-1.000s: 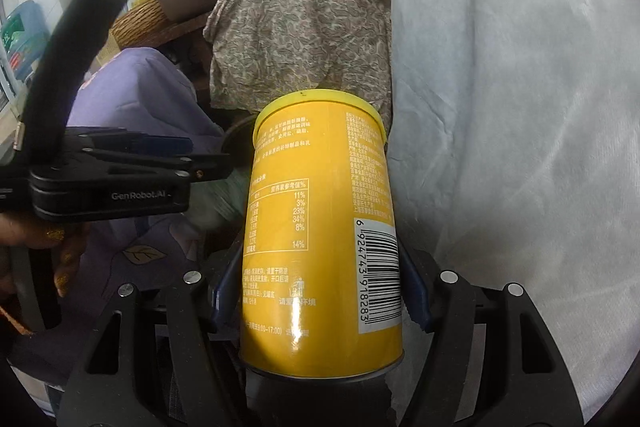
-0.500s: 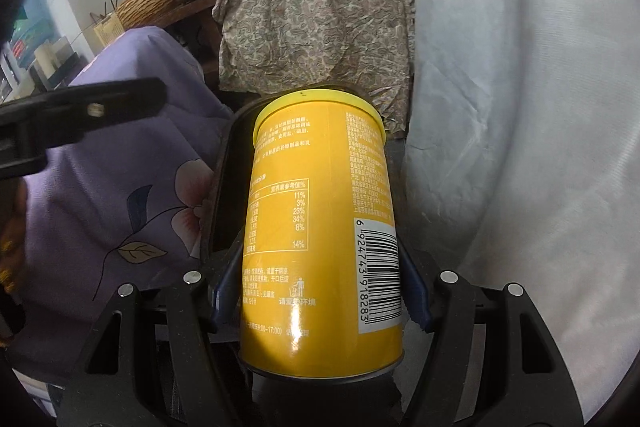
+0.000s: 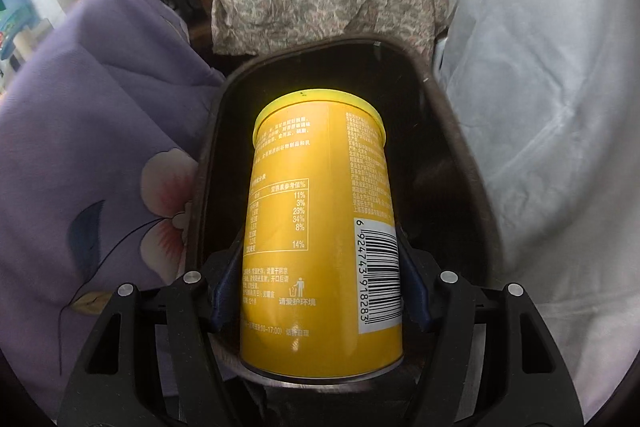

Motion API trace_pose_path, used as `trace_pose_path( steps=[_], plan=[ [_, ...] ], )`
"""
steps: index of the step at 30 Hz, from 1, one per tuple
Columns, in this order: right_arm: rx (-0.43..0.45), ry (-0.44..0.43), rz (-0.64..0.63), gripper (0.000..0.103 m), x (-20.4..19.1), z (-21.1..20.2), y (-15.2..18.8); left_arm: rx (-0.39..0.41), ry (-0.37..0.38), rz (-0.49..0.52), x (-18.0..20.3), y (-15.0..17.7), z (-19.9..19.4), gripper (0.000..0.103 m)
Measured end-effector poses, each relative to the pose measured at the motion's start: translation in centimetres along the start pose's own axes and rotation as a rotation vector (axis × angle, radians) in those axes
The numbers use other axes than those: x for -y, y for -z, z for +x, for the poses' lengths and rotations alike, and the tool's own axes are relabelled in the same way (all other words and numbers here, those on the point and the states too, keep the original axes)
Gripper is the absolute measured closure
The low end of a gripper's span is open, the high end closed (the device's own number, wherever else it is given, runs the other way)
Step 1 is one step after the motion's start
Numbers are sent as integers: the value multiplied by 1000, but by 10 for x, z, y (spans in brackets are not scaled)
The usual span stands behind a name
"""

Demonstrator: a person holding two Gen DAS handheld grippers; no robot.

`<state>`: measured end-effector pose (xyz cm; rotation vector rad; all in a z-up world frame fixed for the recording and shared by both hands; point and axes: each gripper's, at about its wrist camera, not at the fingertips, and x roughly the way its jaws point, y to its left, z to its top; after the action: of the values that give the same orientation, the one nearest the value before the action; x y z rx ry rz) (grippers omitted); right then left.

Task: Collect trash
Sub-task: 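Carry carton and yellow can to the bin and open both tools, then return to the table and grasp the orange mesh net with the left tool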

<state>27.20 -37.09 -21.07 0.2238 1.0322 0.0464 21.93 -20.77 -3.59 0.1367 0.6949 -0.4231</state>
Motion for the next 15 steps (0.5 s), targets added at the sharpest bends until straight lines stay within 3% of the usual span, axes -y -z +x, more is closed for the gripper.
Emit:
trace_pose_path(
  steps=[7,11,15],
  plan=[
    [-35,-8,49,36,-7,28,-16,15,-13,-57,-20,8,-17,9],
    [-24,-7,60,25,-11,30,-21,26,-18,-79,-28,10,-24,8],
    [-17,-16,70,25,-12,25,-15,29,-14,-93,-32,15,-29,8]
  ],
)
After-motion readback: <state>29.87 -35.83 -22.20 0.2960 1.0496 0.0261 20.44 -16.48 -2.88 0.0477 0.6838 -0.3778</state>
